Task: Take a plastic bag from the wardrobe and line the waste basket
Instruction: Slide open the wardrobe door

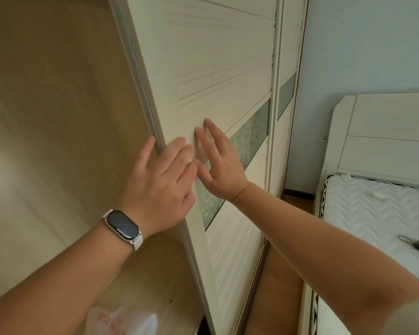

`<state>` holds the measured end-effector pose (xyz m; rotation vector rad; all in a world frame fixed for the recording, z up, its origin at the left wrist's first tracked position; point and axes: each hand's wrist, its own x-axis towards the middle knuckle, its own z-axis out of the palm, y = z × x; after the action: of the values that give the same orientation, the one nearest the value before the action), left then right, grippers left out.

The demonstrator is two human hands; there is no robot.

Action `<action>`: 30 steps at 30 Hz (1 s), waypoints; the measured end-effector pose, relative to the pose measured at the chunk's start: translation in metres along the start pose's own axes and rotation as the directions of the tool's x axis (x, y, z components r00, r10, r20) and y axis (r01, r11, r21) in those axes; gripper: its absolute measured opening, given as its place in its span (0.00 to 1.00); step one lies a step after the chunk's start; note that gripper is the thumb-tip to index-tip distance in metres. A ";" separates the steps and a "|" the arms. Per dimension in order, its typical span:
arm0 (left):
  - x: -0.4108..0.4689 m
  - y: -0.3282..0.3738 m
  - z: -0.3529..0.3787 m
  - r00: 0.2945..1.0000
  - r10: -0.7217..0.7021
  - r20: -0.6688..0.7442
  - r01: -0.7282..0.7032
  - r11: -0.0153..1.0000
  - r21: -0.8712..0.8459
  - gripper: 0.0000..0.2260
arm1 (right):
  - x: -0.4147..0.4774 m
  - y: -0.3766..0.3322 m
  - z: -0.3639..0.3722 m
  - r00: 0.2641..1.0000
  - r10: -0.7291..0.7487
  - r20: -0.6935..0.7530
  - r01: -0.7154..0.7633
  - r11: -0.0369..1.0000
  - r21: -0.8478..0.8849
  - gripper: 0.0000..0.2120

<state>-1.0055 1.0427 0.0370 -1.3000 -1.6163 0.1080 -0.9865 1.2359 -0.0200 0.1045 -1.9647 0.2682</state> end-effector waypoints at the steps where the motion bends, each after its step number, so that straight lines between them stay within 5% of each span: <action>1: -0.007 0.002 -0.007 1.000 0.001 0.025 0.000 0.999 -0.036 0.15 | -0.005 -0.006 -0.005 1.000 0.002 0.019 -0.001 0.999 -0.036 0.25; 10: -0.113 -0.002 -0.038 0.958 -0.114 0.262 0.190 0.939 -0.286 0.19 | -0.058 -0.086 -0.042 0.982 -0.062 0.178 0.090 0.984 -0.155 0.23; 16: -0.206 0.002 -0.035 0.865 -0.247 0.437 0.410 0.850 -0.330 0.19 | -0.101 -0.146 -0.023 0.881 -0.147 0.449 0.234 0.961 -0.146 0.24; 25: -0.359 0.019 -0.039 0.608 -0.460 0.647 0.711 0.678 -0.185 0.17 | -0.156 -0.208 0.074 0.629 -0.218 0.746 0.269 0.962 0.054 0.27; 30: -0.423 0.032 -0.040 0.399 -0.564 0.723 0.815 0.579 0.001 0.17 | -0.186 -0.228 0.138 0.493 -0.339 0.801 0.261 0.936 0.236 0.26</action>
<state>-0.9957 0.7109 -0.2304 -0.6884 -2.8371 -0.3238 -0.9916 0.9730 -0.2105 0.7643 -2.8446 0.0475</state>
